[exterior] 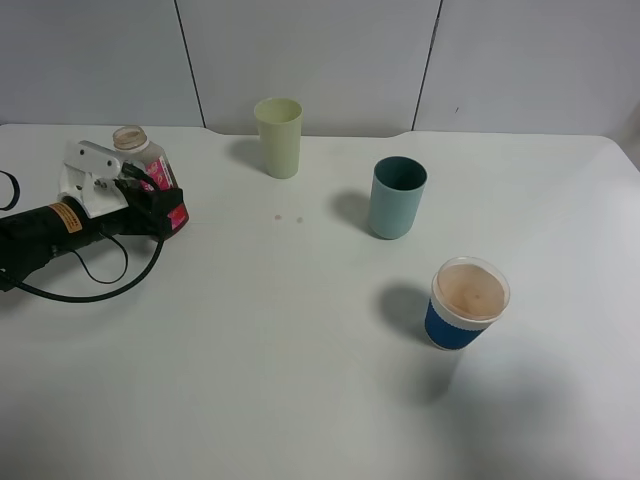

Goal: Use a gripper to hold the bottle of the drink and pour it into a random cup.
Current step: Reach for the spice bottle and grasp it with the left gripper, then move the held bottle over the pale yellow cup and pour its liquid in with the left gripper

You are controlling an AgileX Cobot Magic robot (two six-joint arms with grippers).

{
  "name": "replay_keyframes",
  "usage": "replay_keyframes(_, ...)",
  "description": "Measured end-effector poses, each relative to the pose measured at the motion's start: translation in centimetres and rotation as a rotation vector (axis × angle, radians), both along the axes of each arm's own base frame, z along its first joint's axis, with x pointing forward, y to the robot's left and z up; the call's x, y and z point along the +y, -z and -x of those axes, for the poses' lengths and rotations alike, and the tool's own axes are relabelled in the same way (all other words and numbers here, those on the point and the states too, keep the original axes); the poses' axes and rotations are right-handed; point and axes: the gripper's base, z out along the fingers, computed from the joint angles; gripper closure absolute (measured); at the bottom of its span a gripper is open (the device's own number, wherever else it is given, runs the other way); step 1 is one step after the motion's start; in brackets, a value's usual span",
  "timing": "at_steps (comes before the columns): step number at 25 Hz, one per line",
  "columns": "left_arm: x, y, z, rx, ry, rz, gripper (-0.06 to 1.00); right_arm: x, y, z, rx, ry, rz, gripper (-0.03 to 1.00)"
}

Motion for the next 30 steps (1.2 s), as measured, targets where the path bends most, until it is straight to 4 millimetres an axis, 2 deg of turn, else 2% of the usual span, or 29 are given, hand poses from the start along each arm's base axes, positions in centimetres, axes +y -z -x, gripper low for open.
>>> replay_keyframes(10,-0.3,-0.5,0.2,0.008,0.042,-0.003,0.6,0.0,0.0,0.0,0.0,0.0,0.0,-0.03)
replay_keyframes(15,-0.7,-3.1,0.2,-0.002,0.068,0.042,0.6,0.0,0.0,0.0,0.0,0.0,0.0,-0.03)
replay_keyframes(23,-4.0,-5.9,1.1,0.01,0.166,-0.072,0.6,0.0,0.0,0.0,0.0,0.0,0.0,-0.03)
replay_keyframes(30,-7.3,-6.6,1.9,0.027,0.241,-0.138,0.6,0.0,0.0,0.0,0.0,0.0,0.0,-0.03)
